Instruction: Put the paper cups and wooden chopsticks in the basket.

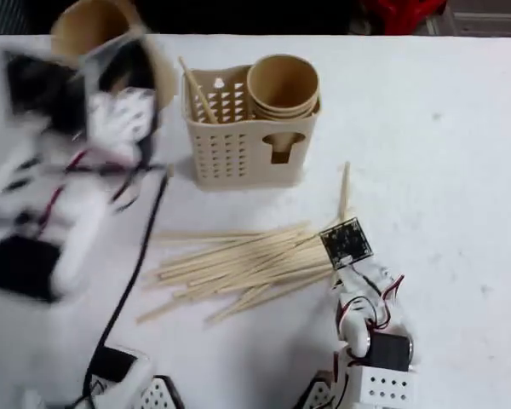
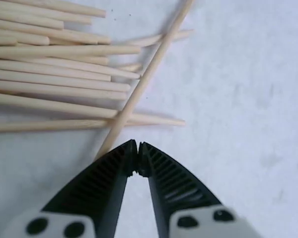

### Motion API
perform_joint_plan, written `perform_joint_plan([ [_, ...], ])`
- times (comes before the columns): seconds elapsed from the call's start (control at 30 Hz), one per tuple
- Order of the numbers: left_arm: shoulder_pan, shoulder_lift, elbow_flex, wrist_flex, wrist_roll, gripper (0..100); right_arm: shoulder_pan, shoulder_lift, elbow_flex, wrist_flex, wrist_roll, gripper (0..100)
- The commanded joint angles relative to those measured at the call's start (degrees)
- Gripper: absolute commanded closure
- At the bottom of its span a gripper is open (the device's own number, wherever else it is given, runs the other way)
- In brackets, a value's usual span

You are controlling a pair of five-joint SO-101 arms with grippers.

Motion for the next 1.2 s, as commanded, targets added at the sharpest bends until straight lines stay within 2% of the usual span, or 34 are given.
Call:
perform_joint_plan([
  [0.0, 5.8, 9.7, -2.2, -14.2, 1.9, 98, -0.3, -0.5, 0.4, 0.2, 0.4, 98.1],
  [0.07, 7.4, 13.2, -3.0, -16.7, 1.9, 98, -0.3, -0.5, 0.4, 0.2, 0.4, 98.1],
  [0.4, 13.5, 26.2, -14.2, -16.7, 1.9, 98, -0.3, -0.5, 0.4, 0.2, 0.4, 98.1],
  [0.73, 16.3, 32.7, -14.9, -16.6, 1.9, 98, -0.3, -0.5, 0.4, 0.2, 0.4, 98.1],
  [1.17, 16.6, 40.1, -15.0, -9.4, 1.5, 97, -0.3, -0.5, 0.4, 0.2, 0.4, 98.1],
])
